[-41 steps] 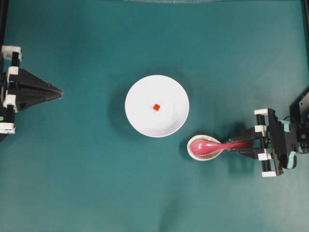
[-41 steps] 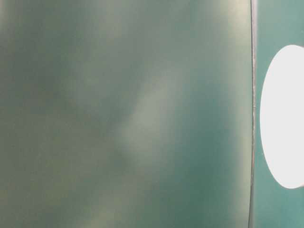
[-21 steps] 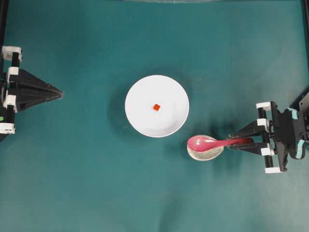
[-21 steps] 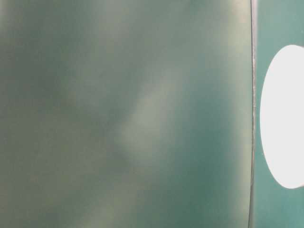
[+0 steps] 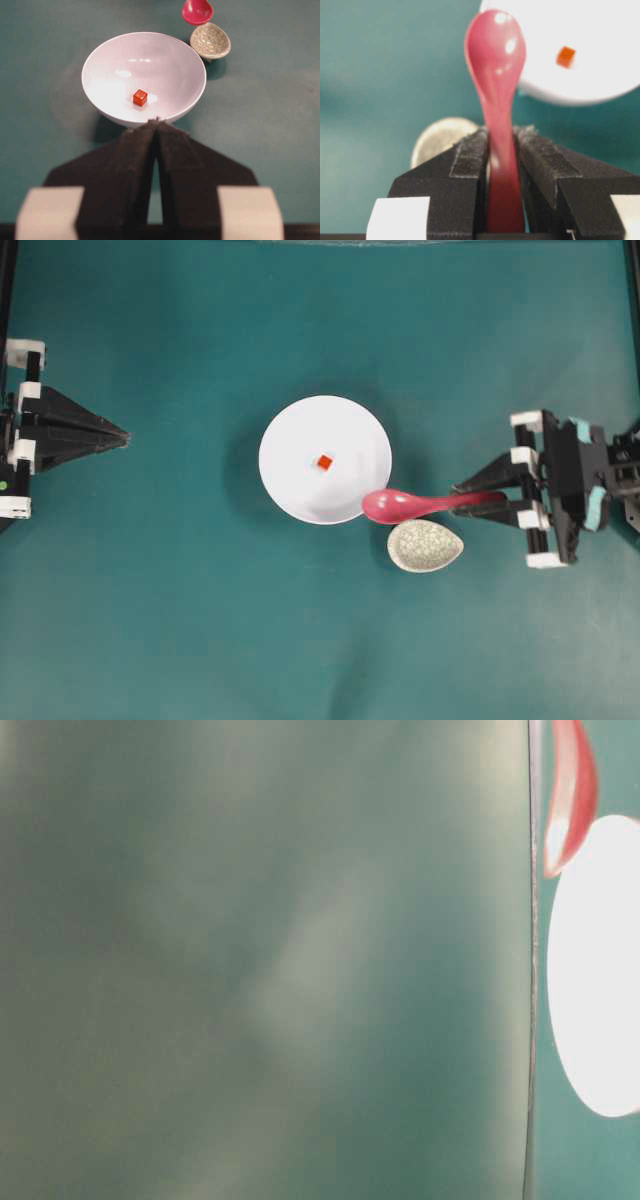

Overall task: Grip the spoon and scoop the red block from the bowl with right arm.
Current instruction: 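Lift the pink spoon with the right gripper over the white bowl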

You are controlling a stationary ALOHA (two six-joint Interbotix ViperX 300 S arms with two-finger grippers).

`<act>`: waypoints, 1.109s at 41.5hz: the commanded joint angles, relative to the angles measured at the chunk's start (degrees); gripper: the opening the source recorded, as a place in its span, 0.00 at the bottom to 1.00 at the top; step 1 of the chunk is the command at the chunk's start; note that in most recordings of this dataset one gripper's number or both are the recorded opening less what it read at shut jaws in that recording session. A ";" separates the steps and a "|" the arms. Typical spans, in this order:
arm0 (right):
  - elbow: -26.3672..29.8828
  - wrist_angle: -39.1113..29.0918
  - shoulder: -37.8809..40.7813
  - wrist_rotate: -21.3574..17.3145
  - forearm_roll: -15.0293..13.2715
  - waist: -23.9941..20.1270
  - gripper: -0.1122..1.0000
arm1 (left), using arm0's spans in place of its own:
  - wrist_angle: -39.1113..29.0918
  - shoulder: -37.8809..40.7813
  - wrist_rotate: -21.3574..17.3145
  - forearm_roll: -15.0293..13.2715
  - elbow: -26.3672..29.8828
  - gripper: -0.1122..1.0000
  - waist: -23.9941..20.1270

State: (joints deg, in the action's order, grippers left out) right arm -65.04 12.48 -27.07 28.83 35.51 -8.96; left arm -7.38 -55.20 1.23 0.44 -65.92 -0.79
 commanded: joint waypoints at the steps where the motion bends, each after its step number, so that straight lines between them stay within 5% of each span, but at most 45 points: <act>1: 3.69 -4.48 -1.23 0.70 -0.35 2.81 0.32 | 0.26 0.26 0.00 0.18 1.49 0.10 -0.09; 30: 24.87 -39.20 2.20 0.44 -1.23 22.41 0.32 | 0.70 -0.53 0.09 0.09 1.58 0.10 0.00; 40: 31.82 -49.04 8.61 -1.85 -5.01 23.12 0.32 | 0.70 -0.53 0.09 0.18 1.58 0.10 0.00; 46: 36.12 -53.61 12.66 -7.82 -9.32 23.12 0.32 | 0.70 -0.53 0.09 0.18 1.58 0.10 0.00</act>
State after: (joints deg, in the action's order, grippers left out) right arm -32.43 -39.11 -15.56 23.29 28.04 13.97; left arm -7.29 -55.99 1.23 0.44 -65.92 -0.79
